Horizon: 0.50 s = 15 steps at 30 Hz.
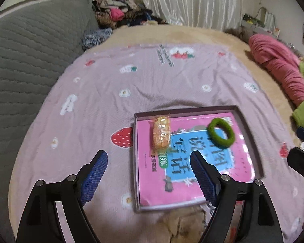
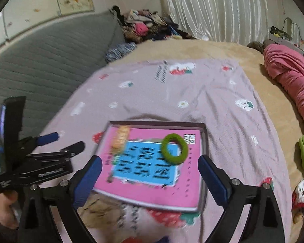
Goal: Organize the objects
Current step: 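Withdraw both tools from the tray back toward the remaining items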
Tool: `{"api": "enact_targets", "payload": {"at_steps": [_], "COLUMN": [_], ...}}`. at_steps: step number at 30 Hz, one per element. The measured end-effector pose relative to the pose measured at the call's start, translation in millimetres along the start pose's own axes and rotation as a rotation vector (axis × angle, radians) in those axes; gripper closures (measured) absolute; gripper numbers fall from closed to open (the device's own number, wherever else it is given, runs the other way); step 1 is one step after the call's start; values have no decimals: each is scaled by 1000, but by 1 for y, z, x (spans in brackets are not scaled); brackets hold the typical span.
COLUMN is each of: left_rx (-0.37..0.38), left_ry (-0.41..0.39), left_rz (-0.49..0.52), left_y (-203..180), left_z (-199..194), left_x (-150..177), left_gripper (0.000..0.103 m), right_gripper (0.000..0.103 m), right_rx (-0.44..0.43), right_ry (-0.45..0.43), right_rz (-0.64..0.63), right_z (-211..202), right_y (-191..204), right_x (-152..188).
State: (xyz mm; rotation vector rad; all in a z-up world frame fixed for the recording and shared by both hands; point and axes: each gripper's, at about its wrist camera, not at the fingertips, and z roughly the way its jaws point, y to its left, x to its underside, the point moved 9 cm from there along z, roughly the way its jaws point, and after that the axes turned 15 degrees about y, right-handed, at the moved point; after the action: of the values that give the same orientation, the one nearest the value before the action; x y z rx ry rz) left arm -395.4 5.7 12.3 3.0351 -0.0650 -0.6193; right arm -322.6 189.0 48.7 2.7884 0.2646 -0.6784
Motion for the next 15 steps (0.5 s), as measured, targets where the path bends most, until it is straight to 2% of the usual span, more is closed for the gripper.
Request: {"api": "enact_targets", "payload": {"at_steps": [10,15], "left_rx": [19,-3], "left_ry": [-132,-206], "left_rz": [-22,-23], "left_y": [11,12], "left_z": [-95,-136], "left_x": [61,88], "left_gripper": [18,18], "right_gripper": [4,3], "right_rx": [-37,-71], "right_ry": [-128,-192], "right_rz": [-51,-60], "right_z": [-104,-146], "right_y": [40,53], "right_x": [53,74]}}
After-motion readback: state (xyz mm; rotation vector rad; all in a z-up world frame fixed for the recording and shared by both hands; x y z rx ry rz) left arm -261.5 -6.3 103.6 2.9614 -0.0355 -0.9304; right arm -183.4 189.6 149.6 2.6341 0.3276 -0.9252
